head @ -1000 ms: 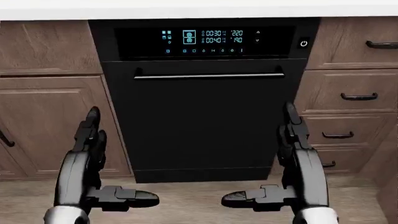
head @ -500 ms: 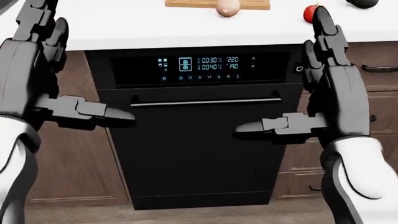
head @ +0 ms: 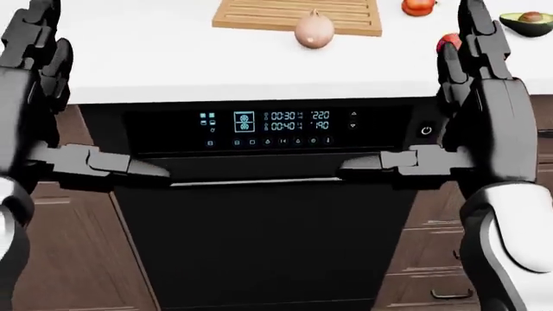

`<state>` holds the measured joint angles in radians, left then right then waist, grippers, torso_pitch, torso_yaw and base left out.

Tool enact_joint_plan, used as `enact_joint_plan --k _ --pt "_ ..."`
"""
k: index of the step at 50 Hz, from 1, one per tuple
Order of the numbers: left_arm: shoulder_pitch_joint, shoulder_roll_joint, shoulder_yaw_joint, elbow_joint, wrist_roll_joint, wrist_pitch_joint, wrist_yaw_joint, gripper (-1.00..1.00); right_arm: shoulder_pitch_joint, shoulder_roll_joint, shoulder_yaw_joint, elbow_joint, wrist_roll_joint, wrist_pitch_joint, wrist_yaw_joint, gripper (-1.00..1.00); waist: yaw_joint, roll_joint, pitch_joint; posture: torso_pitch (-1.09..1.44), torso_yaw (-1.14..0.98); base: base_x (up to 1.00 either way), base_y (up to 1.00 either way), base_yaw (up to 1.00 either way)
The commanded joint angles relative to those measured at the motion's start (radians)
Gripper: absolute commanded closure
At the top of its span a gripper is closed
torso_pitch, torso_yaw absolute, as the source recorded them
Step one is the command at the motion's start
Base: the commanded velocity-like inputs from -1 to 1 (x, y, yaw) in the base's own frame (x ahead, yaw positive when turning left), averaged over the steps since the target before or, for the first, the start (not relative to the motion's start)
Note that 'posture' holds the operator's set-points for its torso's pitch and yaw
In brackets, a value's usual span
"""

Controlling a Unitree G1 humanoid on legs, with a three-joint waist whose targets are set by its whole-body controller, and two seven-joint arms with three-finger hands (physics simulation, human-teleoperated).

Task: Place the avocado, onion, tomato and bell pepper on the cutting board.

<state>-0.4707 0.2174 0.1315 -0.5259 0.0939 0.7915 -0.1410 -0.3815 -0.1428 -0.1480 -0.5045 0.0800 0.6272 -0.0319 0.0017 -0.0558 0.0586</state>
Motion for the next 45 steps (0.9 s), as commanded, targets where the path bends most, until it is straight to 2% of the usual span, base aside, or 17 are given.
enact_joint_plan --k 1,8,10,11,12,13,16,21,23,25,26,27,31,34,35,41,45 --pt "-0.039 0.015 0.032 -0.047 0.013 -0.021 0.003 -1.00 -0.050 -0.008 0.002 -0.050 0.011 -0.019 0.001 -1.00 0.004 0.001 -0.027 0.00 0.00 0.41 -0.14 0.00" --pt "-0.053 0.029 0.048 -0.061 0.006 0.000 0.003 -1.00 -0.070 -0.016 -0.003 -0.063 0.035 -0.003 -0.012 -1.00 -0.016 0.070 -0.023 0.00 0.00 0.40 -0.16 0.00" --pt "-0.049 0.028 0.043 -0.064 0.006 0.000 0.001 -1.00 -0.070 -0.019 -0.003 -0.072 0.039 0.001 -0.014 -1.00 -0.022 0.114 -0.038 0.00 0.00 0.40 -0.19 0.00" --pt "-0.049 0.030 0.044 -0.064 0.008 0.001 0.001 -1.00 -0.071 -0.021 -0.006 -0.076 0.040 0.003 -0.015 -1.00 -0.022 0.128 -0.058 0.00 0.00 0.40 -0.19 0.00" --pt "-0.050 0.032 0.048 -0.069 0.008 0.005 0.000 -1.00 -0.072 -0.024 -0.009 -0.081 0.042 0.007 -0.016 -1.00 -0.009 0.115 -0.034 0.00 0.00 0.38 -0.18 0.00" --pt "-0.050 0.037 0.049 -0.078 0.009 0.014 -0.004 -1.00 -0.071 -0.026 -0.009 -0.081 0.042 0.006 -0.018 -1.00 -0.016 0.131 -0.022 0.00 0.00 0.40 -0.19 0.00" --pt "-0.056 0.043 0.056 -0.088 0.010 0.025 -0.004 -1.00 -0.068 -0.025 -0.008 -0.080 0.042 0.000 -0.018 -1.00 0.001 0.122 -0.037 0.00 0.00 0.40 -0.19 0.00" --pt "-0.045 0.040 0.049 -0.069 0.021 -0.005 0.003 -1.00 -0.065 -0.016 -0.011 -0.079 0.051 -0.008 -0.035 -1.00 0.015 0.084 -0.030 0.00 0.00 0.34 -0.19 0.00" --pt "-0.043 0.041 0.052 -0.071 0.024 -0.004 -0.001 -1.00 -0.062 -0.024 -0.015 -0.090 0.053 -0.003 -0.039 -1.00 0.007 0.043 -0.041 0.00 0.00 0.00 0.00 0.00" --pt "-0.040 0.042 0.056 -0.071 0.026 -0.007 0.000 -1.00 -0.062 -0.027 -0.014 -0.089 0.051 -0.010 -0.040 -1.00 0.004 -0.023 -0.054 0.00 0.00 0.00 0.00 0.00" --pt "-0.037 0.040 0.053 -0.071 0.028 -0.010 -0.001 -1.00 -0.061 -0.027 -0.014 -0.092 0.050 -0.012 -0.040 -1.00 0.014 -0.005 -0.021 0.00 0.00 0.00 0.00 0.00" --pt "-0.037 0.039 0.052 -0.069 0.030 -0.012 0.000 -1.00 -0.060 -0.027 -0.015 -0.095 0.053 -0.009 -0.039 -1.00 0.007 -0.012 -0.016 0.00 0.00 0.00 0.00 0.00" --pt "-0.030 0.037 0.052 -0.071 0.035 -0.015 -0.004 -1.00 -0.056 -0.030 -0.019 -0.102 0.065 -0.003 -0.045 -1.00 0.001 0.032 -0.040 0.00 0.00 0.00 -0.11 0.00" --pt "-0.034 0.039 0.055 -0.080 0.037 -0.005 -0.008 -1.00 -0.059 -0.030 -0.022 -0.098 0.065 -0.006 -0.045 -1.00 -0.008 0.104 -0.021 0.00 0.00 0.07 -0.30 0.00" --pt "-0.034 0.039 0.055 -0.080 0.038 -0.005 -0.008 -1.00 -0.061 -0.030 -0.021 -0.096 0.067 -0.006 -0.045 -1.00 -0.009 0.143 -0.035 0.00 0.00 0.07 -0.30 0.00" --pt "-0.041 0.044 0.051 -0.079 0.052 0.000 -0.016 -1.00 -0.069 -0.033 -0.022 -0.089 0.071 -0.011 -0.048 -1.00 0.014 0.119 -0.062 0.00 0.00 0.07 -0.32 0.00" --pt "-0.054 0.053 0.058 -0.081 0.057 0.012 -0.022 -1.00 -0.071 -0.036 -0.029 -0.094 0.079 -0.004 -0.053 -1.00 0.017 0.082 -0.050 0.00 0.00 0.08 -0.32 0.00"
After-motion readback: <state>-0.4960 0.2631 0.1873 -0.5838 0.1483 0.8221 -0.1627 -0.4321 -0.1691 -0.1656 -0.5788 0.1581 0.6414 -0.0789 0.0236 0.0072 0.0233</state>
